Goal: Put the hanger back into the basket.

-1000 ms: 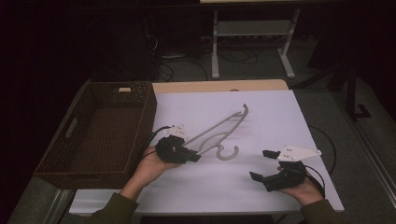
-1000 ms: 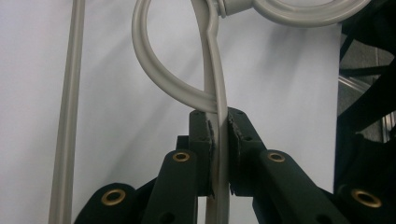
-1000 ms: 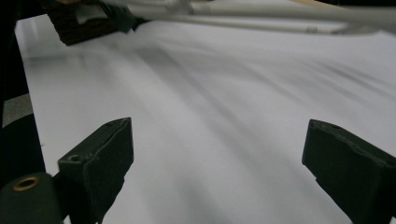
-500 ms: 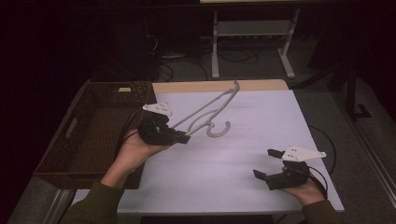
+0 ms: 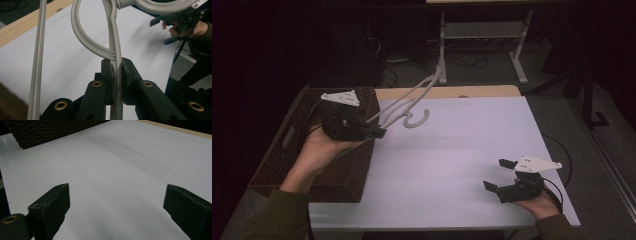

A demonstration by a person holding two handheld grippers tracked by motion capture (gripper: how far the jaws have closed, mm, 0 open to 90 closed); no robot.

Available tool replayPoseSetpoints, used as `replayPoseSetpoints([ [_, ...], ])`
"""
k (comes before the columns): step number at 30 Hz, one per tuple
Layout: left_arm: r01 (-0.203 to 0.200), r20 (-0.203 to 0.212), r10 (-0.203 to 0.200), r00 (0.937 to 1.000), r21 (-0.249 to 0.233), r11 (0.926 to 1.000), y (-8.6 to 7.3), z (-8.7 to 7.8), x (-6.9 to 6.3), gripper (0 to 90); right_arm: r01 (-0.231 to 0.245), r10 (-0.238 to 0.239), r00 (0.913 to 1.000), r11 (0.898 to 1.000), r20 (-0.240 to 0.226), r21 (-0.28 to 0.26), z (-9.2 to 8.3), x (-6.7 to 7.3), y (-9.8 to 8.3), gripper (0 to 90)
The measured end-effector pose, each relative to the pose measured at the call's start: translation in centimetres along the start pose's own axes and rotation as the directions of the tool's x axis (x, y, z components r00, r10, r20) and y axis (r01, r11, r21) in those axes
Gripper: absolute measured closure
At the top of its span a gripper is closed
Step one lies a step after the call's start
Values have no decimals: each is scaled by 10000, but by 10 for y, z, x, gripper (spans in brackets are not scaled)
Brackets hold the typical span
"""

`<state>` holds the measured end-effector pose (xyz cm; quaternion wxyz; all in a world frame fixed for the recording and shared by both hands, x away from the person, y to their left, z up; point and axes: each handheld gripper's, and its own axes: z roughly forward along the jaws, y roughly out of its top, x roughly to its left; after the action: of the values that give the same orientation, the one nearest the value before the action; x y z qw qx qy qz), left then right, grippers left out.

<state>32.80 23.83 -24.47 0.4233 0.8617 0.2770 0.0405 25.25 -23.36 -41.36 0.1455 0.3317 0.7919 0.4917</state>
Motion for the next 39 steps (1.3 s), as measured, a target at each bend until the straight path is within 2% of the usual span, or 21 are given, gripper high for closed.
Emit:
replayPoseSetpoints([
  [4,195,-305,-198,9993,-86,9998,-11,-20,10,823,3,-3,10000,10000,8,-15,0,0,0,67],
  [12,625,-942,-636,9935,-148,9979,-41,-59,32,822,-74,74,10000,10000,36,19,0,0,0,67],
  [18,1087,-1382,-1088,9844,-88,9940,-66,-82,50,822,-54,53,9999,10000,91,52,1,-1,0,67],
  [21,1374,-1611,-1355,9776,2,9905,-79,-91,60,822,-58,57,9999,10000,107,62,2,-1,0,67],
  [27,1764,-1782,-1670,9697,382,9836,-96,-94,75,822,-69,67,9999,9999,115,101,3,-2,-1,68],
  [34,1924,-1899,-1736,9663,856,9776,-106,-88,84,822,-111,110,9998,9999,145,90,2,-3,-1,68],
  [36,2089,-1869,-1904,9638,851,9742,-109,-85,85,822,-110,108,9998,9999,148,84,2,-3,-1,68],
  [39,2147,-1828,-1916,9643,1158,9698,-113,-82,90,821,-105,103,9998,9999,144,92,2,-3,-1,68],
])
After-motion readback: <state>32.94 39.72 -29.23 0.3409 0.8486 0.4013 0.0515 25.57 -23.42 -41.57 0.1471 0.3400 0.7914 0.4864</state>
